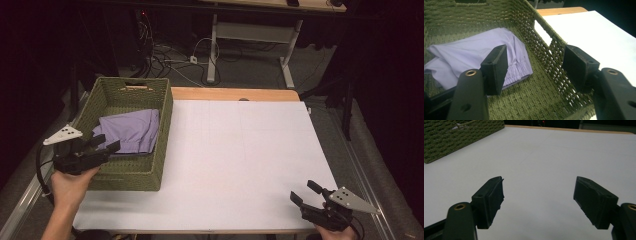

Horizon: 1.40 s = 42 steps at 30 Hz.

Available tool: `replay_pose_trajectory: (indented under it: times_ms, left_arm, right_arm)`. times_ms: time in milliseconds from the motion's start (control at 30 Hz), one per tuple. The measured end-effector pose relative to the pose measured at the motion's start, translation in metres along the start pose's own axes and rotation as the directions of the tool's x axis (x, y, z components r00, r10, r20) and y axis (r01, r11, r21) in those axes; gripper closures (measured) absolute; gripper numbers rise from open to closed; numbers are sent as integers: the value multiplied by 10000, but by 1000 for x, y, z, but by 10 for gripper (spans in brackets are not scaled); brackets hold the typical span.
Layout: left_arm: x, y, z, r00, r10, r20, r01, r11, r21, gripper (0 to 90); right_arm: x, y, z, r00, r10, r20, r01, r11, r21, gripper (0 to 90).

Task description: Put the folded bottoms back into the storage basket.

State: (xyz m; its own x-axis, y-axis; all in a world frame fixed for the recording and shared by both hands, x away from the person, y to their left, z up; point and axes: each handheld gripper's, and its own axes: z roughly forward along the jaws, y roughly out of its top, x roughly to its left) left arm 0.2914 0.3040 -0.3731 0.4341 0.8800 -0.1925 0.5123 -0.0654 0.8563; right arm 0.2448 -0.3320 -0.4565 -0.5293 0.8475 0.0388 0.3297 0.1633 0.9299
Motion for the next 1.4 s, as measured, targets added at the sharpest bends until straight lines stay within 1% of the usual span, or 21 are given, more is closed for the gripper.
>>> replay_pose_trajectory:
  times_ms: [133, 267, 333, 367, 500, 767, 967, 1000, 1033, 1100, 1133, 1233, 1400]
  left_arm:
    - [-2, -4, 0, 10000, 40, -30, -40, 10000, 5, 360]
    - [-4, -9, -2, 10000, 36, -63, -37, 9999, -109, 360]
    - [-6, -11, -2, 9998, 112, -155, -113, 9999, -96, 360]
    - [-8, -14, -3, 9995, 188, -241, -190, 9998, -94, 360]
    - [-10, -18, -5, 9994, 231, -262, -234, 9997, -118, 360]
    - [-17, -33, -10, 9988, 345, -337, -352, 9992, -198, 360]
    - [-19, -43, -15, 9989, 313, -351, -322, 9991, -268, 360]
    - [-19, -47, -16, 9980, 348, -519, -361, 9990, -248, 360]
    - [-19, -47, -16, 9980, 348, -519, -361, 9990, -248, 360]
    - [-20, -51, -17, 9987, 288, -428, -295, 9994, -154, 360]
    - [-20, -54, -18, 9984, 309, -477, -317, 9994, -170, 360]
    - [-21, -58, -21, 9988, 212, -439, -223, 9994, -265, 360]
    - [-23, -63, -21, 9983, 318, -488, -328, 9993, -196, 360]
  right_arm:
    - [0, 0, 0, 10000, -1, -2, 1, 10000, -10, 245]
    - [0, 0, 0, 10000, 11, -7, -11, 10000, 9, 246]
    - [0, 0, 0, 10000, 11, -9, -11, 10000, 5, 246]
    - [0, 0, 0, 10000, -2, 0, 2, 10000, 2, 246]
    - [0, 0, 0, 10000, -7, 8, 7, 10000, 6, 246]
    - [0, 0, 0, 10000, -23, 3, 23, 10000, 8, 246]
    - [0, 0, 0, 10000, -37, -3, 37, 10000, 9, 246]
    - [0, 0, 0, 10000, -33, 3, 33, 10000, 9, 246]
    - [0, 0, 0, 10000, -32, 5, 32, 10000, 9, 246]
    - [0, 0, 0, 10000, -42, 4, 42, 10000, 3, 246]
    - [0, 0, 0, 10000, -47, 7, 47, 10000, 1, 246]
    - [0, 0, 0, 10000, -38, 6, 38, 10000, 23, 246]
    - [1, 0, 0, 10000, -52, 13, 51, 10000, 15, 246]
